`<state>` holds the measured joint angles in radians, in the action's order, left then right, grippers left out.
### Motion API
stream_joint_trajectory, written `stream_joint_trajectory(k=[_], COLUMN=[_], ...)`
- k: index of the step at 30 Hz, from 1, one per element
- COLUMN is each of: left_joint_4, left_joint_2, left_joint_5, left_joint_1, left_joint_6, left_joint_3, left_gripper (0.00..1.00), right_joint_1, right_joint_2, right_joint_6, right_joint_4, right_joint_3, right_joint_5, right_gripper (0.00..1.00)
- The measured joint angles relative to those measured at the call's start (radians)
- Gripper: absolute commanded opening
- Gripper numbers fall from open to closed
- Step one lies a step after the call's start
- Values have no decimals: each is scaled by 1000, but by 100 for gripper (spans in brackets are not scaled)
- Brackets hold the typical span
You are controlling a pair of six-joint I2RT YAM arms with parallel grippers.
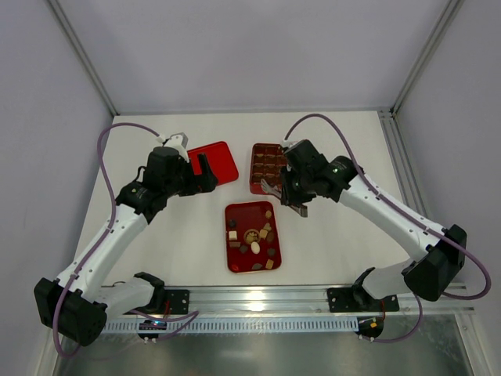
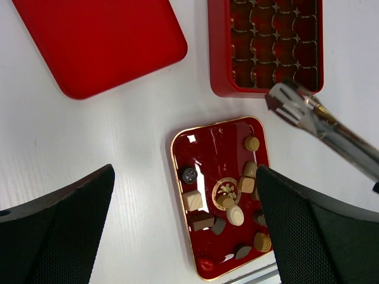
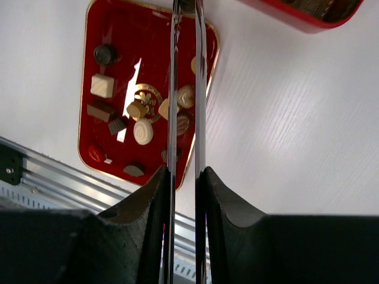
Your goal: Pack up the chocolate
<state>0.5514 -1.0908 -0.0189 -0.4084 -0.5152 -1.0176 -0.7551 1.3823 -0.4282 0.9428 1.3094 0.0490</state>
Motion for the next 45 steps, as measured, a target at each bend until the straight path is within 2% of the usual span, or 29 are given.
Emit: stream_joint_trajectory(k=[9,17,25,35,42,45], left_joint_4=[0,0,0,0,0,0], left_joint_2=[0,0,0,0,0,0], left_joint_5=[0,0,0,0,0,0], left_joint_1=[0,0,0,0,0,0], left_joint_6=[0,0,0,0,0,0], left_joint_3=[0,0,0,0,0,0], left_gripper=[100,100,100,100,100,100], right_joint_1=[191,278,306,312,314,314], right_joint_2=[96,269,362,375,383,384], right_joint_6=[40,61,64,66,68,68], right_joint_4=[-62,-88,-100,-109,-120,-124], right_joint_3=[161,287,318,318,309,298], right_joint_5=[-4,1,28,64,65,64], right_gripper=[27,27,27,29,33,39])
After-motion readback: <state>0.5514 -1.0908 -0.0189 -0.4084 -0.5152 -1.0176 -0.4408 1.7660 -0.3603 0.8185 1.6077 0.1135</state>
